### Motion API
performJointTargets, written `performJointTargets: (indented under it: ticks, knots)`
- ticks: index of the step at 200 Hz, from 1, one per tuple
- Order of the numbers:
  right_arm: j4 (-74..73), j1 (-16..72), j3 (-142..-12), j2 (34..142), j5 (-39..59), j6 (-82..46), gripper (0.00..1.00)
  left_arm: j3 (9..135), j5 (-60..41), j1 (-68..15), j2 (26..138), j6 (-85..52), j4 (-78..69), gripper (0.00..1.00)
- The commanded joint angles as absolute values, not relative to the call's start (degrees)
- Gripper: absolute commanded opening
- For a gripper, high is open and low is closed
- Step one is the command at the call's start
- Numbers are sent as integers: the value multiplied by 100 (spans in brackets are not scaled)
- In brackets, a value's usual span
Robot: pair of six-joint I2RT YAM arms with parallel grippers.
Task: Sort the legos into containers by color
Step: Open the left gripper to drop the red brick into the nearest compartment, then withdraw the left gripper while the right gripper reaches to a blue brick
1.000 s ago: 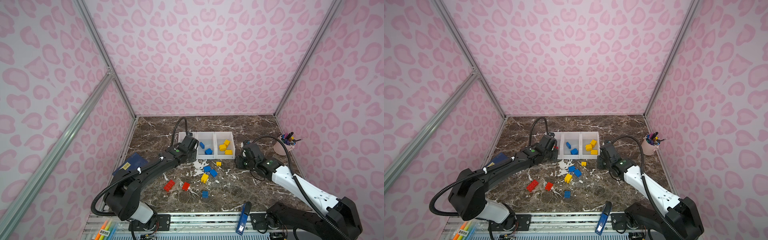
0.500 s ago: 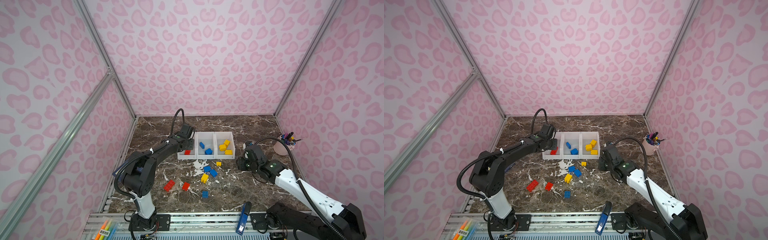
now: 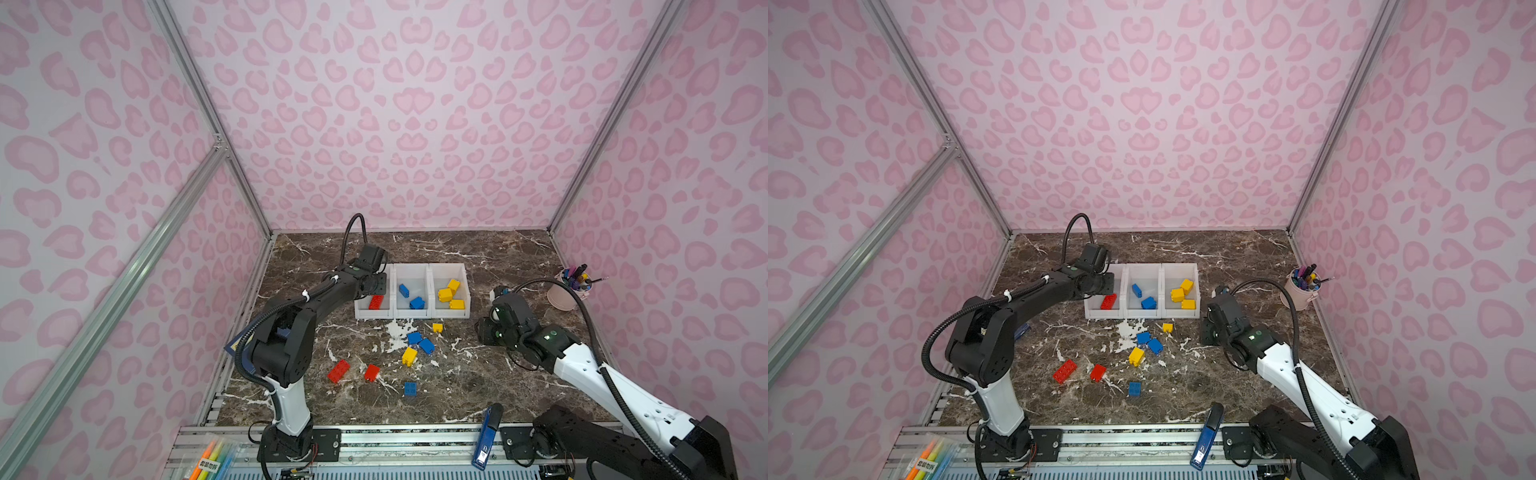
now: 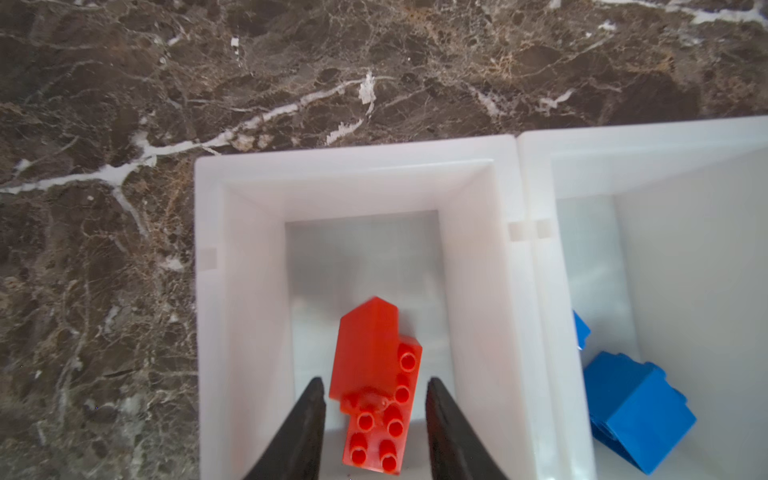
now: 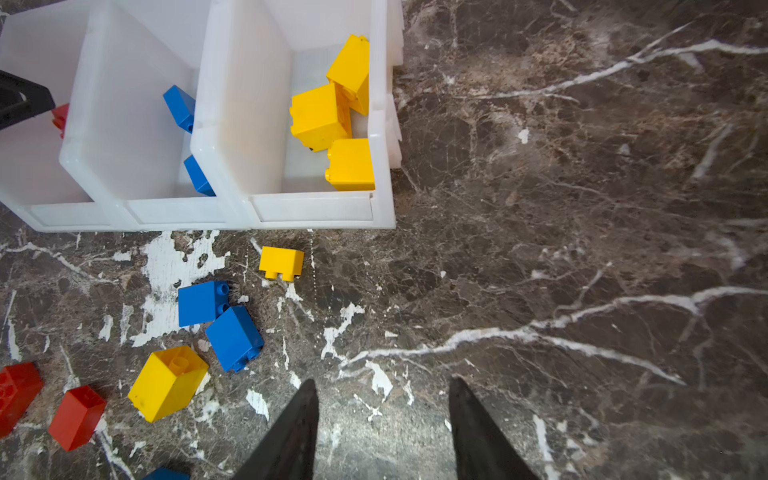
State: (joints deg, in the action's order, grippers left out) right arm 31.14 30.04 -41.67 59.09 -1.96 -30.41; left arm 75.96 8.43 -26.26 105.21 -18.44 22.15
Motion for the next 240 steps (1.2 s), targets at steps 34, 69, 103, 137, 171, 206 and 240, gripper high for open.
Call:
performJointTargets:
  ticks: [34,69,103,137,171,206,240]
  knots:
    - [3146,3028,-4266,5915,-281,-3022,52,7525,846,-2631,10248,-1896,2014,47]
    - [3146,3106,-4246,5954,-298,-3019,52,7087,806,-2630,9700,-2016,1881,47]
    - [3050,3292,-4304,6222,-325,-2920,52,6428,787,-2637,8935,-2190,1754,47]
    - [2844,3613,-4433,6746,-297,-2883,52,5728,851,-2628,8101,-2424,1801,47]
    - [2718,3955,-4686,7418,-225,-2784,53,5184,972,-2628,7295,-2567,1950,49]
    - [2391,4376,-4895,8070,-229,-2732,58,4930,1020,-2628,6920,-2603,2072,50]
    - [2121,4712,-5042,8635,-153,-2720,59,4650,1032,-2687,6621,-2856,1996,51]
